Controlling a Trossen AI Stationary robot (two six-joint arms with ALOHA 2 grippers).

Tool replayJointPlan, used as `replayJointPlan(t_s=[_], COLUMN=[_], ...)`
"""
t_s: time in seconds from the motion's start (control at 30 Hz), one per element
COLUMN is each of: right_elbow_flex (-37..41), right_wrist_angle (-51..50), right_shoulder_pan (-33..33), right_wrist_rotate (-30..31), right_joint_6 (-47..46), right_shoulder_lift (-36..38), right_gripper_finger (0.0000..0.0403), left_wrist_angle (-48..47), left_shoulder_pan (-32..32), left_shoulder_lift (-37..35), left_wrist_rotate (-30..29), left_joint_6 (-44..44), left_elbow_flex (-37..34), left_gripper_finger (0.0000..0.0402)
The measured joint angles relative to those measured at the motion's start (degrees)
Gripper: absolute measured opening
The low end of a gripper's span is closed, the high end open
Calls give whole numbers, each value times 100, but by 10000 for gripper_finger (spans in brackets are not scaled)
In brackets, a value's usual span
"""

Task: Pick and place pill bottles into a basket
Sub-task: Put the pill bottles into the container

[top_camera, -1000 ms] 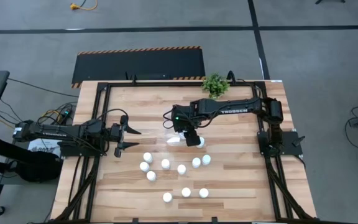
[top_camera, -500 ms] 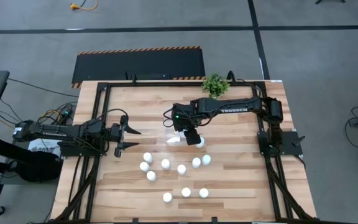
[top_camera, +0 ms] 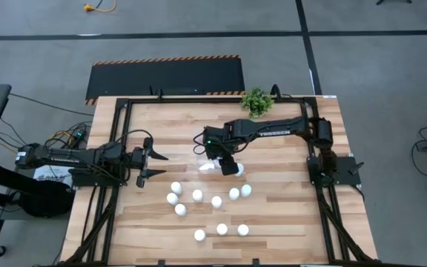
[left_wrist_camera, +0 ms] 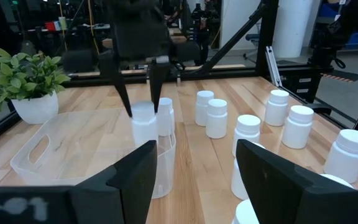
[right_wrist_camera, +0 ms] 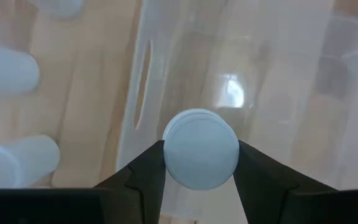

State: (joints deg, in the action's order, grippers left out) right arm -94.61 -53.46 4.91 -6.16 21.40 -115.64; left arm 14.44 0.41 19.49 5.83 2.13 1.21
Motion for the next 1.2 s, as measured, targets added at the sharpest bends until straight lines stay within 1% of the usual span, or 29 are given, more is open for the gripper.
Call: replayJointPlan(t_s=[0.07,0.13,0.2,0.27,0.6,0.93,1.2], right_elbow_flex=[13,-9,11,0,0,0,0], right_wrist_angle=[-79,76,-75,-3,-32,-30,-30], right_shoulder_pan=[0,1,9,9,4,0,0], right_wrist_rotate=[2,0,0,0,-2,-1,0], right_joint_6=[10,12,12,54,156,154,154], right_shoulder_lift=[-38,-90,-94,-94,-92,-92,-92], right_gripper_finger=[158,165,172,177,165,198,195], left_wrist_angle=[5,4,7,4,4,4,2], left_shoulder_pan=[0,0,2,2,0,0,1], left_shoulder_lift=[0,0,0,0,0,0,0], left_wrist_rotate=[-2,-5,7,22,36,38,38], left_joint_6=[0,0,0,0,0,0,0], left_elbow_flex=[0,0,0,0,0,0,0], left_gripper_finger=[211,211,211,211,211,211,211])
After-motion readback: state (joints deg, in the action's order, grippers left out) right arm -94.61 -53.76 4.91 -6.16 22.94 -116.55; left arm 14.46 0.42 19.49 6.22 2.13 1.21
